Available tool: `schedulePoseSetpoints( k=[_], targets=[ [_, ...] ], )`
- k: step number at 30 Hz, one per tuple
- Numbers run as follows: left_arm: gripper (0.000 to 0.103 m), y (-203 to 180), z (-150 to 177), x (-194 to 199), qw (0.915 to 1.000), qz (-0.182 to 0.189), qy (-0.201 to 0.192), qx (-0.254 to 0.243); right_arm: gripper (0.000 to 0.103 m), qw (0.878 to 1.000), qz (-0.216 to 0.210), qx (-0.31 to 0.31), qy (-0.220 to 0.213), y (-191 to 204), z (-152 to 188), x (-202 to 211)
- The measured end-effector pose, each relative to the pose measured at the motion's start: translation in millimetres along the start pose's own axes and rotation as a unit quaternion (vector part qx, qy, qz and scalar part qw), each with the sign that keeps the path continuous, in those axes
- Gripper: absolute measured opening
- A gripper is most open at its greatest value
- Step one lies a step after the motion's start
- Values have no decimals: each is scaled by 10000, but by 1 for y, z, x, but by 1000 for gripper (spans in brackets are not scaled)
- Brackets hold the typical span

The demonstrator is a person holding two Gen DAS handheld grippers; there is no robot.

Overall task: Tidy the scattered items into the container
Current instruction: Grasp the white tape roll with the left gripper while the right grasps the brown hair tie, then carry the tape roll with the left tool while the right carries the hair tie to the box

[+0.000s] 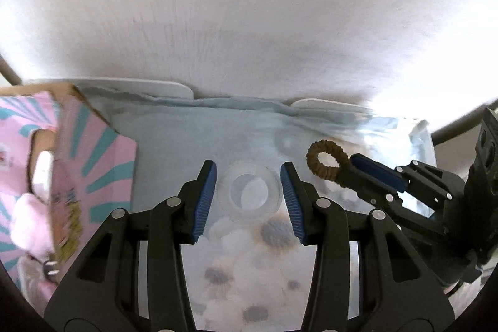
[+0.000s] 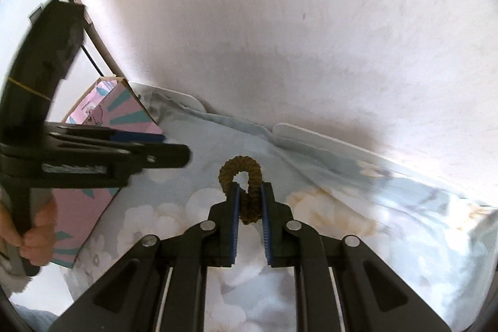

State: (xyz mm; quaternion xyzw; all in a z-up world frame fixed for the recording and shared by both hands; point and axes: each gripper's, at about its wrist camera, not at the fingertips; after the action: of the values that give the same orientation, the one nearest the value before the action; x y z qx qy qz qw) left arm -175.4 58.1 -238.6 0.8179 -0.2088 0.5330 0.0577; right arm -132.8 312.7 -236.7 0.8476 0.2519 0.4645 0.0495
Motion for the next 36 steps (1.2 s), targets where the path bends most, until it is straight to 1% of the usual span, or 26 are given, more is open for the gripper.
schedulePoseSetpoints(
  k=[1, 2, 3, 4, 5, 9, 10, 12, 14, 17, 19, 21, 23, 25, 29, 32, 35, 36],
  targets=[
    [40, -1, 2, 11, 10000, 4, -65, -42, 12, 10000, 47, 9, -45, 3, 0, 8],
    [40, 18, 21, 38, 9999, 6, -113, -92, 12, 9999, 58, 1, -85, 4, 0, 14],
    [40, 18, 24, 52, 9997, -13, -172, -154, 12, 9999, 78, -3, -143, 9, -1, 20],
    [40, -12, -5, 50, 9996, -51, -221, -193, 12, 9997, 105, -9, -211, 12, -1, 31],
    [40, -20, -1, 60, 9994, -68, -266, -226, 12, 9996, 121, -19, -263, 15, -2, 39],
    [40, -13, 7, 104, 9984, -151, -430, -338, 12, 9989, 171, -58, -433, 31, -10, 75],
    [40, -26, 6, 109, 9982, -180, -448, -354, 12, 9987, 154, -50, -475, 40, -13, 84],
    [40, -19, 15, 125, 9978, -254, -498, -365, 12, 9983, 114, 11, -571, 57, -19, 96],
    [40, -5, 25, 144, 9975, -306, -540, -325, 12, 9978, -2, 77, -666, 78, -25, 109],
    [40, 20, 40, 167, 9964, -555, -594, -239, 12, 9966, -268, 217, -745, 115, -36, 116],
    [40, 38, 50, 182, 9959, -656, -603, -153, 12, 9954, -414, 378, -773, 146, -43, 110],
    [40, 55, 61, 193, 9952, -761, -610, -69, 12, 9949, -512, 517, -706, 175, -47, 98],
    [40, 70, 73, 199, 9946, -865, -580, -11, 12, 9947, -548, 622, -605, 201, -48, 83],
    [40, 84, 86, 201, 9944, -929, -506, 48, 12, 9949, -530, 695, -502, 217, -48, 71],
    [40, 109, 110, 183, 9956, -882, -249, 209, 12, 9952, -630, 735, -171, 248, -47, 38],
    [40, 122, 126, 164, 9968, -722, -118, 336, 12, 9956, -659, 665, 72, 262, -47, 8],
    [40, 129, 137, 143, 9973, -642, 49, 366, 12, 9965, -515, 564, 354, 264, -45, -25],
    [40, 131, 139, 138, 9973, -650, 49, 337, 12, 9967, -430, 476, 489, 263, -44, -37]
  ],
)
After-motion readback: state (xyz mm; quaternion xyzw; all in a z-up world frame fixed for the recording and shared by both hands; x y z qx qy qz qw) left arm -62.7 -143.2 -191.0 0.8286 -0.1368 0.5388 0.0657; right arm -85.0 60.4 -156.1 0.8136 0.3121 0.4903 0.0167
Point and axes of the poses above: each gripper's, at about its wrist camera, not at the fingertips, and x roughly against the way its jaws point, y to its left, z to its underside, and after that the axes turned 9 degrees about -x, right-handed
